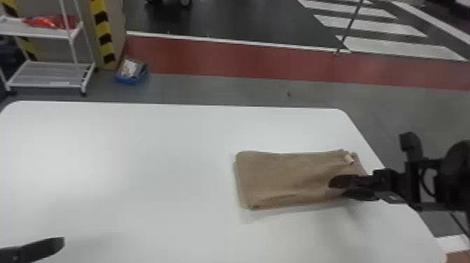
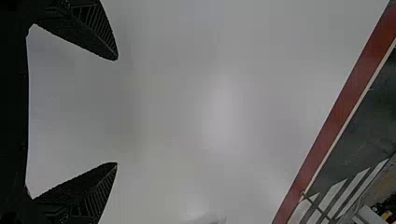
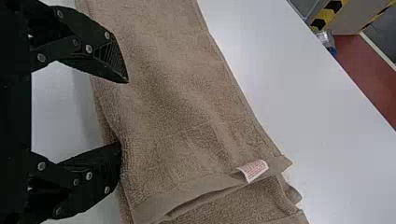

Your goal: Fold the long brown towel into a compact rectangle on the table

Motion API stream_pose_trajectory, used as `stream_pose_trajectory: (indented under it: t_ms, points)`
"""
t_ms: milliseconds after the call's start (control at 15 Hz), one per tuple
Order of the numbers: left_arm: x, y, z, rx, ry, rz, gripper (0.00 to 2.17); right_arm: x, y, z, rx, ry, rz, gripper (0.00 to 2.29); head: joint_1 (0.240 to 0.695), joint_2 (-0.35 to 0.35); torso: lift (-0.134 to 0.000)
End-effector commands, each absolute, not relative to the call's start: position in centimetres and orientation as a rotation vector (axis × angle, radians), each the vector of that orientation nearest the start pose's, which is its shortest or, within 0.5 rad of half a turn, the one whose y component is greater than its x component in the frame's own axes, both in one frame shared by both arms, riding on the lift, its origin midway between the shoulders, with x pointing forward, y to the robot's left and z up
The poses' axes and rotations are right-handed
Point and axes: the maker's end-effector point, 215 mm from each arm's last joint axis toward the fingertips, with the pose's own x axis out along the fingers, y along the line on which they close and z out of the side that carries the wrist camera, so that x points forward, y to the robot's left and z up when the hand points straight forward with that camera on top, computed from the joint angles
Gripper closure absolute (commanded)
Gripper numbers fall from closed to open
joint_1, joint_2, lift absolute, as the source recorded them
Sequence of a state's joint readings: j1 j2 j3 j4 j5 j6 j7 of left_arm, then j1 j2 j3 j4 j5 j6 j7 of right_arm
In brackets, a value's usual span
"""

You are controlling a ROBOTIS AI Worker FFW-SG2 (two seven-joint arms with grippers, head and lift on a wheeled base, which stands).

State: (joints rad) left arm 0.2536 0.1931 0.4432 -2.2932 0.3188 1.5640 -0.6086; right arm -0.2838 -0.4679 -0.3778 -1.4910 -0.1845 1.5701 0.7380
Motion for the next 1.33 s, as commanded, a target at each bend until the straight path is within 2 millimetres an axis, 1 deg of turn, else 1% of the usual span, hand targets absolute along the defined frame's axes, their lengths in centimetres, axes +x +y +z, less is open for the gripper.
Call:
stream_pose_trajectory:
  t_ms: [0,67,200,467,667,800,933,1067,1267]
  points:
    - [35.1,28.2,-42.0,-0.416,0.945,-0.34,0.08,46.5,-41.9,-43.5,0.574,1.069,0.179,0.5,0.695,-0.197,-0.123]
    - [35.1,28.4,-42.0,-0.416,0.945,-0.337,0.08,46.7,-42.3,-43.1,0.577,1.059,0.177,0.5,0.695,-0.192,-0.123]
    - [35.1,28.8,-42.1,-0.419,0.945,-0.332,0.08,47.5,-42.8,-41.6,0.582,1.023,0.184,0.49,0.695,-0.188,-0.123]
    - [35.0,29.1,-42.2,-0.42,0.947,-0.327,0.08,47.4,-44.8,-39.4,0.583,0.978,0.184,0.49,0.695,-0.192,-0.123]
    - [35.1,29.1,-42.2,-0.423,0.947,-0.328,0.08,45.5,-45.5,-39.7,0.593,0.972,0.187,0.48,0.695,-0.211,-0.123]
    - [35.0,29.0,-42.3,-0.424,0.95,-0.33,0.08,44.2,-46.7,-39.9,0.617,0.964,0.171,0.48,0.695,-0.221,-0.123]
    - [35.0,29.1,-42.4,-0.427,0.954,-0.329,0.08,43.9,-47.7,-39.5,0.641,0.94,0.156,0.48,0.695,-0.24,-0.123]
    - [35.0,28.9,-42.4,-0.428,0.954,-0.333,0.08,43.5,-49.3,-39.0,0.643,0.935,0.132,0.48,0.695,-0.254,-0.123]
    - [34.9,28.8,-42.4,-0.431,0.955,-0.338,0.08,43.4,-51.1,-39.6,0.637,0.964,0.083,0.48,0.695,-0.29,-0.123]
